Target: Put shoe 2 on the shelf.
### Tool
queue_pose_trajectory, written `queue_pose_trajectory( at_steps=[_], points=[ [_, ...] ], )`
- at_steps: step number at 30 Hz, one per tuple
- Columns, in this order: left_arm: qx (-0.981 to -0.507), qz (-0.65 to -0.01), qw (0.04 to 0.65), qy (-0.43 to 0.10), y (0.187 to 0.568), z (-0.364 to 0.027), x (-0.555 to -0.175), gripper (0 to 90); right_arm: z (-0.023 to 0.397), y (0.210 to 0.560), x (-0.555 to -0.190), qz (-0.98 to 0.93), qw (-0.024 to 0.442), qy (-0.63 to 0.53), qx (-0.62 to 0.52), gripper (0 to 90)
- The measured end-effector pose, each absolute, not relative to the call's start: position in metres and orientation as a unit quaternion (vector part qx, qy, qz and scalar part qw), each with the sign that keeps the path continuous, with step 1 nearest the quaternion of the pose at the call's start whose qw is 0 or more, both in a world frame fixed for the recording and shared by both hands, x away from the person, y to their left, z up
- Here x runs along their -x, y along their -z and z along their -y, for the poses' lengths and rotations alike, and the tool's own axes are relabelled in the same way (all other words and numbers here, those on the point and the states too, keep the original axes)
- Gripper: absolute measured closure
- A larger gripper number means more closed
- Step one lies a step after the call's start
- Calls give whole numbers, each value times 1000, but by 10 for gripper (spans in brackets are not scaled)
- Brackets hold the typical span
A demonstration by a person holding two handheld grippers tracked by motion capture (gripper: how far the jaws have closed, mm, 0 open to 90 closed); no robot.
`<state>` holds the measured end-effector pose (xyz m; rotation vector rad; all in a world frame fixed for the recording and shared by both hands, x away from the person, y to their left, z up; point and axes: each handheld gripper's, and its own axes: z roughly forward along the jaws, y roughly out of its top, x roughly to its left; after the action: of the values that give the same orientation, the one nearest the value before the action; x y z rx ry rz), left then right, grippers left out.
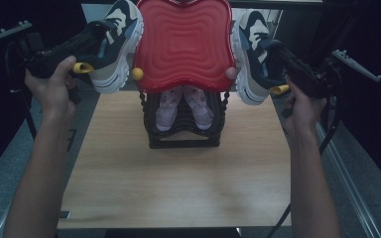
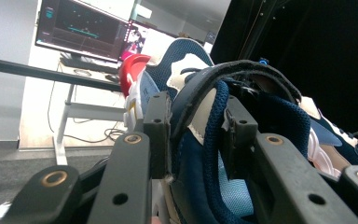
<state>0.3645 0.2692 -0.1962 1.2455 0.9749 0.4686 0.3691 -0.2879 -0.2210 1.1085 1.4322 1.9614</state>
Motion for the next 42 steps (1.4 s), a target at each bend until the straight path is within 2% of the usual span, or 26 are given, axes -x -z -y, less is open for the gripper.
queue_pose_trajectory(
  at_steps=[9, 19, 22, 30, 42],
  points=[
    [-559, -428, 680, -204, 183, -247, -380, 677, 260, 195, -381, -537, 224, -717, -385, 709],
    [-565, -423, 682, -192, 177, -217, -405, 677, 223, 179, -412, -564, 208, -700, -385, 709],
    [-569, -417, 680, -201, 176, -208, -412, 677, 215, 175, -422, -574, 216, -691, -383, 708],
    [-582, -422, 661, -214, 180, -186, -433, 676, 200, 178, -447, -581, 205, -683, -393, 706],
    [-586, -423, 654, -223, 194, -173, -443, 650, 175, 188, -464, -619, 238, -636, -396, 704]
  ],
)
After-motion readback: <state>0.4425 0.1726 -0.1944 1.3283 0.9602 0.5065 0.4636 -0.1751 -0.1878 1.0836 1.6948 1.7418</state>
